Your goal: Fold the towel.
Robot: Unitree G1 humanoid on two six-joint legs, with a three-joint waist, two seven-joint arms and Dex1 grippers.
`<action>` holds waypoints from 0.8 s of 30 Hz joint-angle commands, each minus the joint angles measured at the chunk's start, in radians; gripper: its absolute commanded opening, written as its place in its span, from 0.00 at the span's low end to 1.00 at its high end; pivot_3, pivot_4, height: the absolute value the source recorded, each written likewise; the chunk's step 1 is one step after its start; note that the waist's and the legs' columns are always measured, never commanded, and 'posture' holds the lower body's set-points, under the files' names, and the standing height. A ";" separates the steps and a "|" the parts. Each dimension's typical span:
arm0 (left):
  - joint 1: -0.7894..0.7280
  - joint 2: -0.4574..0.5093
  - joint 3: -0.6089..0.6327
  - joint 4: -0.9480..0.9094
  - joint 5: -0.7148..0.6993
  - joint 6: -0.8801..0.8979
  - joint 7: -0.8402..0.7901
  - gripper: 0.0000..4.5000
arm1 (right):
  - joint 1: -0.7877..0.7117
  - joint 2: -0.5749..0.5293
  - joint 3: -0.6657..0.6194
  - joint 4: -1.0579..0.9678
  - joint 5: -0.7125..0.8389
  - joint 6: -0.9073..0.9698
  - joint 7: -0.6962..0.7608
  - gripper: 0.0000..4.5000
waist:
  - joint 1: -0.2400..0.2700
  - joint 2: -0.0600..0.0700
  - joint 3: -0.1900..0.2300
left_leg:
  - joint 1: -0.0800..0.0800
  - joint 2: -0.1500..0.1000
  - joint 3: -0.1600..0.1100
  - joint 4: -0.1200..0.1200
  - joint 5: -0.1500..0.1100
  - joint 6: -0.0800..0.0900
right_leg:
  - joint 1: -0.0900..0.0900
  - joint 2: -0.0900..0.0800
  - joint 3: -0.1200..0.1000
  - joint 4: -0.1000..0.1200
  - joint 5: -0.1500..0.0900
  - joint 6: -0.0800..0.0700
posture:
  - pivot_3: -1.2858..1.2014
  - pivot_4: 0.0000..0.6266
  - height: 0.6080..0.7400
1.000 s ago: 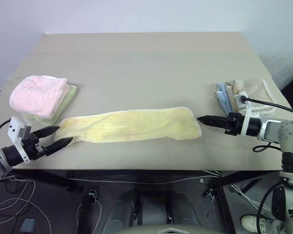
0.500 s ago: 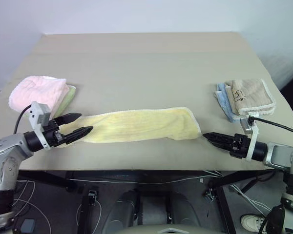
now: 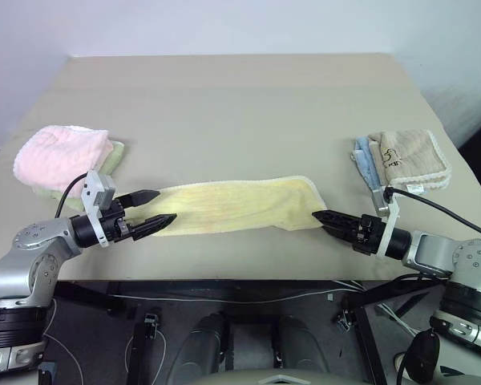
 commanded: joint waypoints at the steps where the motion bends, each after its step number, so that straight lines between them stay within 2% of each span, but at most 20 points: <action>1: -0.001 -0.010 0.002 -0.007 0.010 -0.027 0.004 1.00 | -0.030 0.027 -0.030 -0.003 0.000 0.005 -0.053 0.92 | -0.001 0.000 0.000 | 0.000 0.000 0.000 0.000 0.000 0.000 | 0.000 0.000 0.000 0.000 0.000 0.000 | 0.52 0.24 1.00; 5: 0.007 -0.022 -0.010 -0.009 0.022 -0.037 0.009 1.00 | -0.056 0.033 -0.057 0.008 0.017 0.006 -0.093 0.66 | 0.002 0.001 0.000 | 0.000 0.000 0.000 -0.001 0.000 0.000 | 0.000 0.000 0.000 0.000 0.000 0.000 | 0.52 0.24 1.00; 11: 0.006 -0.038 -0.022 -0.007 0.031 -0.041 0.010 1.00 | -0.063 0.041 -0.075 0.012 0.050 0.006 -0.150 0.20 | 0.002 0.000 0.000 | 0.000 0.000 0.000 -0.002 0.000 0.000 | 0.000 0.000 0.000 -0.003 0.000 0.000 | 0.52 0.24 1.00; 14: 0.009 -0.038 -0.028 0.003 0.037 -0.047 0.002 1.00 | -0.039 0.033 -0.074 -0.002 0.081 0.006 -0.162 0.00 | 0.002 0.000 0.000 | 0.000 0.000 0.000 -0.002 0.000 0.000 | 0.000 0.000 0.000 -0.003 0.000 0.000 | 0.52 0.24 1.00; 18: 0.013 -0.037 -0.037 0.014 0.044 -0.059 -0.007 1.00 | 0.002 -0.019 -0.092 -0.004 0.126 0.006 -0.166 0.00 | 0.002 0.001 0.000 | 0.000 0.000 0.000 -0.003 0.000 0.001 | 0.001 0.000 0.000 -0.004 0.000 0.000 | 0.52 0.24 1.00; 24: 0.003 -0.048 -0.047 0.026 0.044 -0.062 -0.016 1.00 | 0.059 -0.147 -0.164 0.036 0.113 -0.001 -0.129 0.00 | 0.006 0.001 0.000 | 0.000 0.000 0.000 -0.003 -0.001 0.002 | 0.002 0.000 -0.001 -0.006 0.000 0.000 | 0.52 0.24 1.00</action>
